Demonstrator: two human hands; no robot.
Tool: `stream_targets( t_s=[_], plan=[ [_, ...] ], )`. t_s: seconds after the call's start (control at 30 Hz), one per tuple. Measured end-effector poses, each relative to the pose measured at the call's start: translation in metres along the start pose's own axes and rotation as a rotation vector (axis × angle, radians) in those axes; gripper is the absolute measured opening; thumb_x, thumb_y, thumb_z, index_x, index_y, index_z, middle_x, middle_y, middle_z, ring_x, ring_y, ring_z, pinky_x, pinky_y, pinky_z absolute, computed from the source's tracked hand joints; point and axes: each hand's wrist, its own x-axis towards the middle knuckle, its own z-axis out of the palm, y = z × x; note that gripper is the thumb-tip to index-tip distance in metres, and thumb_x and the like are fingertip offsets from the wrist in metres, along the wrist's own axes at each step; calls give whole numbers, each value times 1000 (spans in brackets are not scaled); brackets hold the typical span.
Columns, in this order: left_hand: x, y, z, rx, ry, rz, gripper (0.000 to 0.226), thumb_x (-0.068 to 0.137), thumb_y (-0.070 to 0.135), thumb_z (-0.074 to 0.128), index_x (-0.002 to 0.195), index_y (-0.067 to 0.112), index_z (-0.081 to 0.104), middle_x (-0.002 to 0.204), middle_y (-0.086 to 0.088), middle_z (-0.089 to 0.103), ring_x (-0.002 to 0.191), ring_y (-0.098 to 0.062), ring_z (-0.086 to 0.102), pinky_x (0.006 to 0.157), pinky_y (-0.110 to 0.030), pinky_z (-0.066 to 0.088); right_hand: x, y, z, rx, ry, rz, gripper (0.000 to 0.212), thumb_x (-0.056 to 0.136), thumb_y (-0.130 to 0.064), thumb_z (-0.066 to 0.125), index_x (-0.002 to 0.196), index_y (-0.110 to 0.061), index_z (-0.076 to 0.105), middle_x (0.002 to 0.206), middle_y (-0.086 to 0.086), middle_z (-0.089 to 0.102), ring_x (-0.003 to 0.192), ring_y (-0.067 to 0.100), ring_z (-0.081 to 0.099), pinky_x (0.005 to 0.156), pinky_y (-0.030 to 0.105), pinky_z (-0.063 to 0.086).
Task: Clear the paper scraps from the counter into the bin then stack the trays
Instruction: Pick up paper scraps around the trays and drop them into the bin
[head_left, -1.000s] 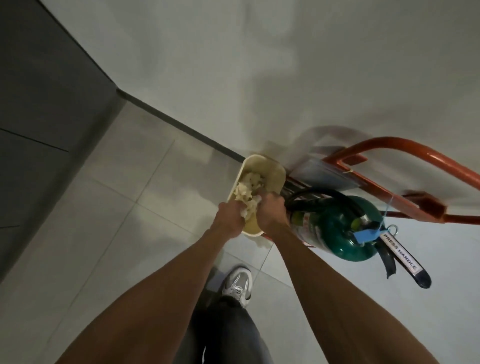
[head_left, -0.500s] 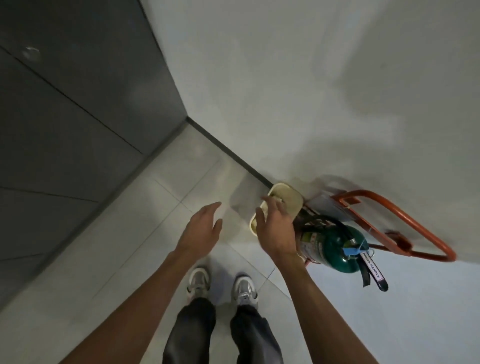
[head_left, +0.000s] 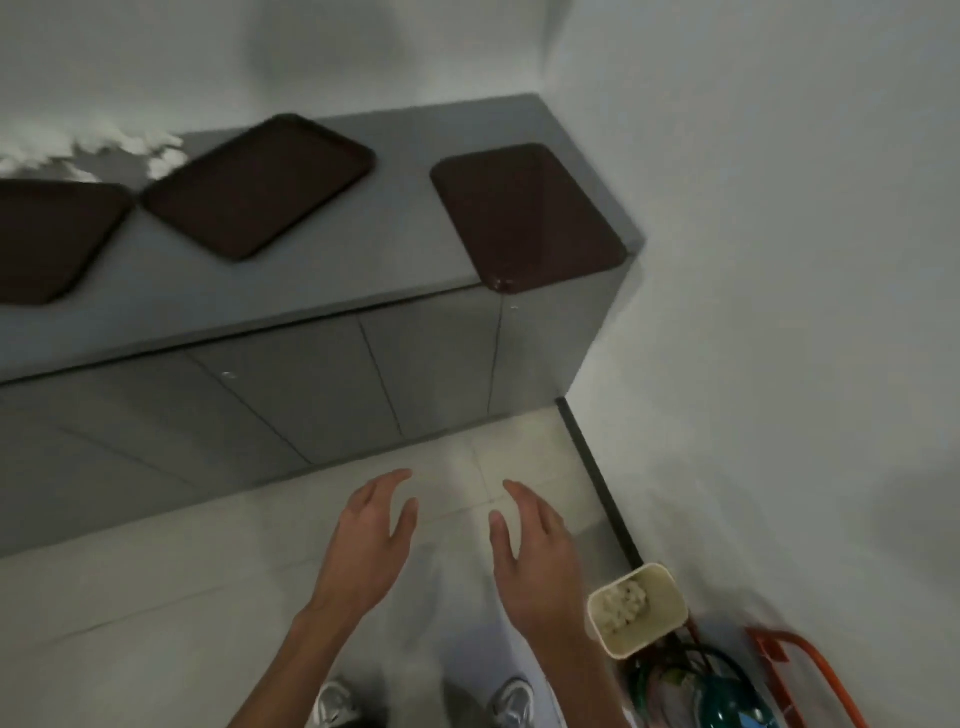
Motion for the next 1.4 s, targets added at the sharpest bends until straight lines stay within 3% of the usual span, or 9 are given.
stream_targets(
  t_s=[0.17,0.27,0.47,0.73,0.87,1.1,1.4],
  plan=[
    [-36,-56,-121,-70,208,-118,35,101,30,60,136,26,59,136,5,63,127,-18,57,111,-26,39,-7,-117,25,19,-63,-158,42,108,-47,47,148,-34,52,146,-11,58,133,10,51,109,24,43],
    [-59,-98,-188,-118,292,-167,33,102,29,59,135,24,60,133,5,65,124,-16,59,110,-31,43,-13,-184,50,31,-98,-214,43,108,-48,47,148,-34,53,146,-12,58,135,8,51,109,20,37],
    [-107,-189,-295,-140,433,-262,26,101,24,61,126,19,67,119,7,71,111,-9,65,97,-21,46,-32,-299,123,47,-196,-296,37,107,-43,53,143,-36,56,141,-9,64,130,15,60,107,29,47],
    [-137,-307,-390,-149,604,-412,17,101,20,60,115,24,69,109,11,73,101,-4,67,90,-32,57,-28,-428,229,45,-369,-449,33,104,-39,59,137,-37,60,132,-10,68,117,15,66,97,26,50],
    [-125,-366,-426,-162,660,-478,17,101,19,60,113,26,70,106,13,73,98,-4,68,89,-34,57,-6,-491,288,15,-447,-554,31,104,-32,62,135,-31,63,131,-9,69,120,12,64,95,13,40],
    [-72,-467,-489,-181,689,-573,18,100,17,60,111,28,70,106,12,73,98,-3,68,88,-35,58,41,-598,401,-10,-587,-664,30,106,-27,60,136,-25,63,130,-6,68,114,6,63,92,3,35],
    [1,-568,-577,-162,663,-644,23,101,17,57,119,24,70,114,10,73,102,-4,67,90,-24,53,93,-751,526,-144,-707,-811,40,105,-26,61,145,-26,53,138,-1,64,122,18,64,96,24,47]
  ],
)
